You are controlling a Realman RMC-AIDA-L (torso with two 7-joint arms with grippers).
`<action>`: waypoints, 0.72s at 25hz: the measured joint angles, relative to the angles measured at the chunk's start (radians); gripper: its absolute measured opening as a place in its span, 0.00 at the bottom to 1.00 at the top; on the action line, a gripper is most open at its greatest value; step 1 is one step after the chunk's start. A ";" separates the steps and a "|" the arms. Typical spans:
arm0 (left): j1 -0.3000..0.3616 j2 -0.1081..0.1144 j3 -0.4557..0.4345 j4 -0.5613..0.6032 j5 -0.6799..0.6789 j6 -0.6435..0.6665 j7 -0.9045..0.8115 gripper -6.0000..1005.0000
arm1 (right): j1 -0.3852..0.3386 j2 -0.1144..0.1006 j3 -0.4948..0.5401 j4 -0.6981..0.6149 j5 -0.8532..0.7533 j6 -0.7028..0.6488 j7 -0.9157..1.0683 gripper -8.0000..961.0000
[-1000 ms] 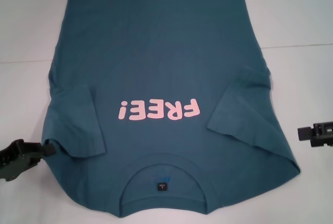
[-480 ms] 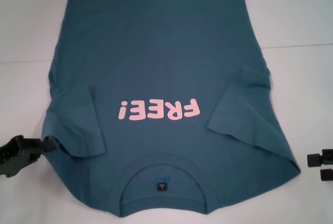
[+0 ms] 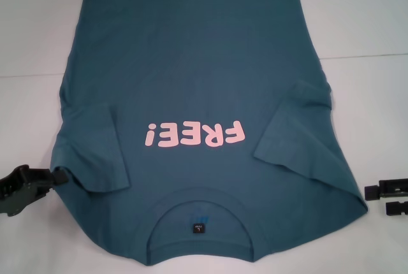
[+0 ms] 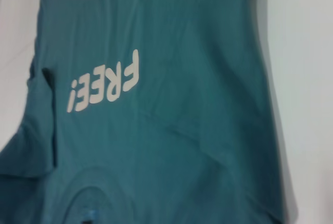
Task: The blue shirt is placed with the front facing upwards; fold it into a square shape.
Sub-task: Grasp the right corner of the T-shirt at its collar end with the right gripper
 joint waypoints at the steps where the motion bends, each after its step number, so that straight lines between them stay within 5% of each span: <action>1: 0.000 0.000 -0.001 0.000 0.000 -0.001 0.001 0.05 | 0.007 0.003 0.000 0.000 -0.017 0.008 0.000 0.93; 18: 0.010 -0.003 -0.005 -0.011 0.000 -0.011 0.006 0.05 | 0.049 0.032 -0.001 0.000 -0.071 0.065 0.002 0.93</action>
